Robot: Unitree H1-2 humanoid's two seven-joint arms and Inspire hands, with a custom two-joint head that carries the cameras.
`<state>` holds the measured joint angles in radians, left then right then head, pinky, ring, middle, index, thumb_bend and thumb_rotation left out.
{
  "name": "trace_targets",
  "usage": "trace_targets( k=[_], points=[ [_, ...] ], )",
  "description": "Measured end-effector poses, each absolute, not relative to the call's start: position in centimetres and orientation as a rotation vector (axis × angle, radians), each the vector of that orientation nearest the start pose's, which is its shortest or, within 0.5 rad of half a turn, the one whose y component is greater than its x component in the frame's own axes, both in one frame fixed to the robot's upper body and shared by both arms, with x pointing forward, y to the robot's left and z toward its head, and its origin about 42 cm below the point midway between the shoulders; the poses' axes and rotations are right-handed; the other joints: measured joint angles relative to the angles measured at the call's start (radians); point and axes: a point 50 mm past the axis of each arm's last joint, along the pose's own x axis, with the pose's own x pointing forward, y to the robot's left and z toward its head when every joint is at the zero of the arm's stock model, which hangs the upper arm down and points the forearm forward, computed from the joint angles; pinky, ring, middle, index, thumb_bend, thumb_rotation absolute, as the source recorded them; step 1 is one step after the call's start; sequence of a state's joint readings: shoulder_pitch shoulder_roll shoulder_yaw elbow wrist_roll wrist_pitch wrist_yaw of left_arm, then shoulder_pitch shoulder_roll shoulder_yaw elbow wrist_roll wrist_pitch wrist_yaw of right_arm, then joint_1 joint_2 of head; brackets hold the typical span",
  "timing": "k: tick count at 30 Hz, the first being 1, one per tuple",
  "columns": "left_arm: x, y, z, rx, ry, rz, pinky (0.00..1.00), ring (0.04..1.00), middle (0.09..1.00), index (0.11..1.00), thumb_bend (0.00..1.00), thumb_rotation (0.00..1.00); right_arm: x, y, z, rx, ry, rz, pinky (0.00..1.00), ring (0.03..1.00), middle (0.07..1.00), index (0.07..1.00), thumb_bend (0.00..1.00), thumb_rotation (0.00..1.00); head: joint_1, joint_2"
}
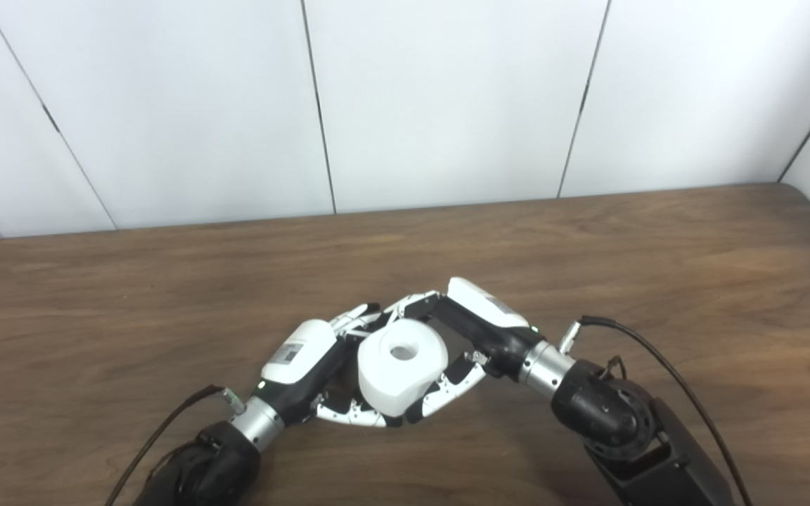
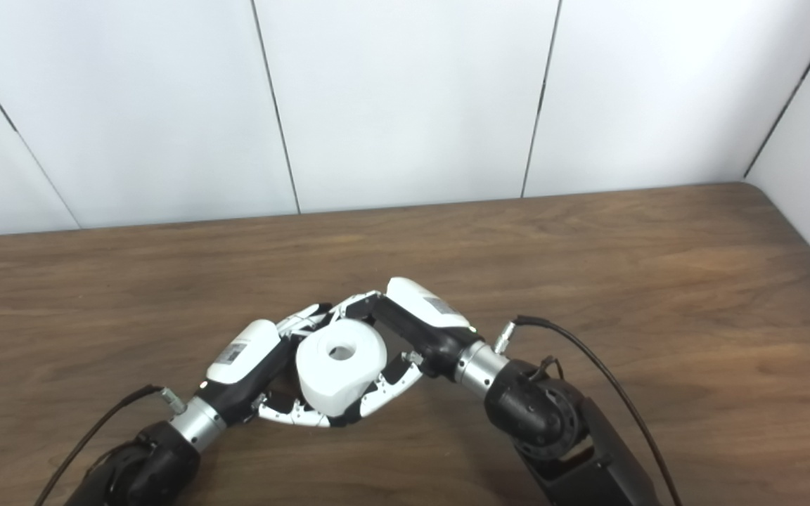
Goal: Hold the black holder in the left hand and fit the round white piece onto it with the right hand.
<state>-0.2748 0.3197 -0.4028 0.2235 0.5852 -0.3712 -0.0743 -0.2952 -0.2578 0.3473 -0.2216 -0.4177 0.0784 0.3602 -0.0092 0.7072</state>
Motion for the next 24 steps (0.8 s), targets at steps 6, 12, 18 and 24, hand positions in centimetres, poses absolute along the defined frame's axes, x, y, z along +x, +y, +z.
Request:
trace_targets(
  k=[6, 12, 18, 24],
  points=[
    [34.3, 19.1, 11.2, 0.93, -0.404, -0.63, 0.91, 0.97, 0.89, 0.481, 0.52, 0.06, 33.9, -15.7, 23.2, -0.768, -0.401, 0.597, 0.61, 0.733, 0.741, 0.481, 0.52, 0.13, 0.0, 0.0],
    [34.3, 19.0, 11.3, 0.93, -0.405, -0.631, 0.92, 0.974, 0.895, 0.481, 0.52, 0.06, 33.8, -15.9, 24.1, -0.77, -0.404, 0.598, 0.61, 0.728, 0.741, 0.481, 0.52, 0.13, 0.003, 0.009],
    [34.3, 19.0, 11.3, 0.929, -0.405, -0.631, 0.91, 0.97, 0.893, 0.481, 0.52, 0.06, 34.0, -16.4, 24.3, -0.769, -0.404, 0.583, 0.6, 0.718, 0.733, 0.481, 0.52, 0.13, 0.005, 0.012],
    [34.3, 19.0, 11.3, 0.929, -0.405, -0.629, 0.91, 0.967, 0.893, 0.481, 0.52, 0.06, 34.1, -16.5, 24.5, -0.778, -0.404, 0.592, 0.61, 0.721, 0.733, 0.481, 0.52, 0.13, 0.008, 0.017]
  ],
)
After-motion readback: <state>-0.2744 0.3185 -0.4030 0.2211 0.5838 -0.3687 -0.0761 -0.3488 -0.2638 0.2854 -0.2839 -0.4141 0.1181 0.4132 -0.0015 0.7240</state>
